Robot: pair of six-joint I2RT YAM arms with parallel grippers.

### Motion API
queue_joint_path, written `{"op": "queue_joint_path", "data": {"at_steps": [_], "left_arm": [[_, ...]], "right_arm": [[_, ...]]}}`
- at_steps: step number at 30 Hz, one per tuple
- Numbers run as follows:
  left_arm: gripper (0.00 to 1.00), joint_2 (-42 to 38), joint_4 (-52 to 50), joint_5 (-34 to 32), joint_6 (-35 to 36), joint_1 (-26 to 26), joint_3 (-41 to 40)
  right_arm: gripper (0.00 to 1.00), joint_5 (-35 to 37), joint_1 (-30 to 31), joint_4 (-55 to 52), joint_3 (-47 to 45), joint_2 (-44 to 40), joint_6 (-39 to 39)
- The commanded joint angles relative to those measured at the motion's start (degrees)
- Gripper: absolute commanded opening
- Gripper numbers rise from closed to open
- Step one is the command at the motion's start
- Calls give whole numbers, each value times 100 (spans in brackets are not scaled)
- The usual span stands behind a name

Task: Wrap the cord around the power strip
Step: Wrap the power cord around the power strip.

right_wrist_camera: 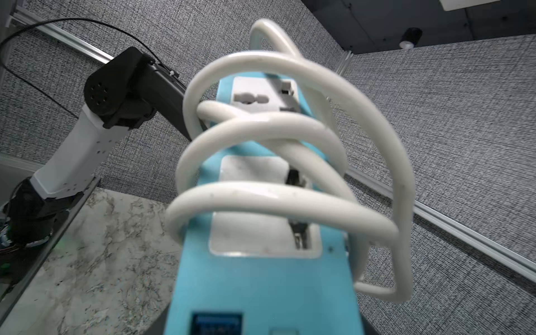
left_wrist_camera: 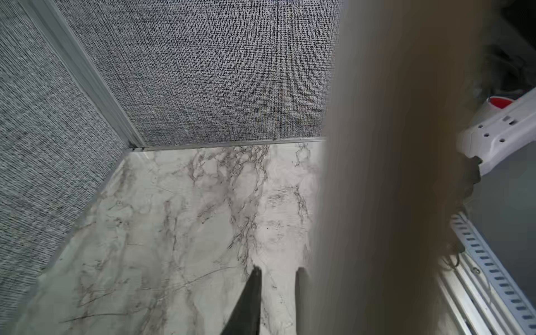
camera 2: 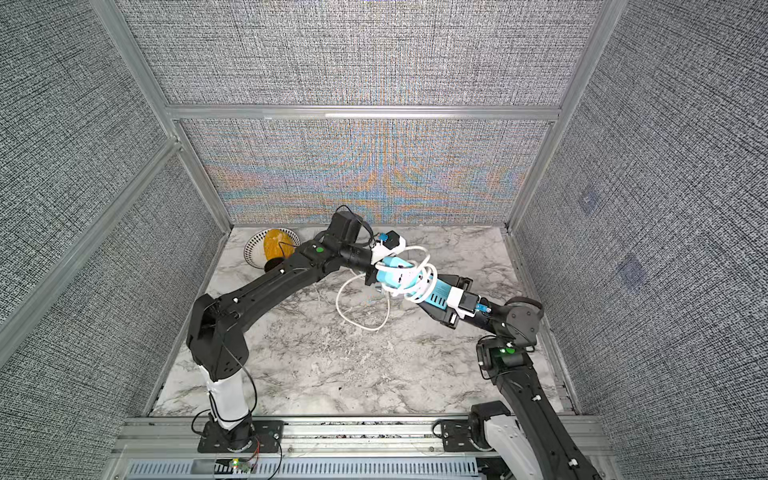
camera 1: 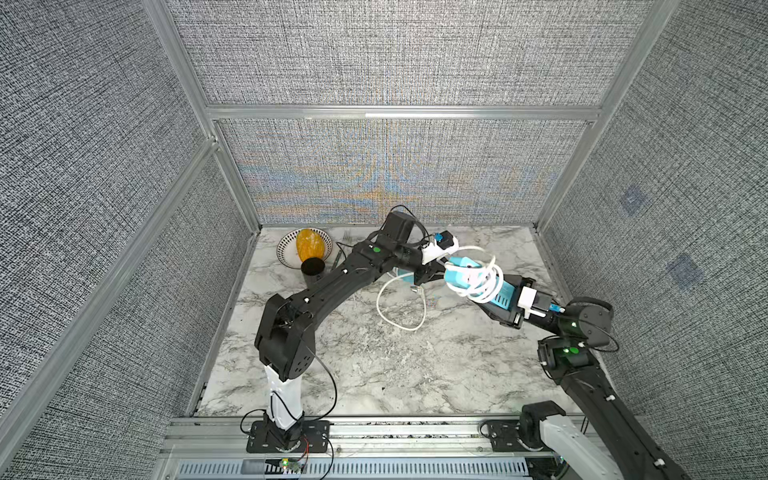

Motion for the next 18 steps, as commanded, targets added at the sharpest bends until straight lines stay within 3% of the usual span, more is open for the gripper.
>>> {"op": "queue_joint_path", "data": {"at_steps": [1,14,18], "left_arm": [[24,57,1167,38,-867,-46,-348],[21,92,1888,-604,-1346,-159,-1526],[16,51,1811,-838,-1356,-239,-1728]], "right_arm": [[0,924,1,771,9,35,73],[0,2732,5,148,146,15,-847],[0,3331,6,-605,460,142,-1296]]}}
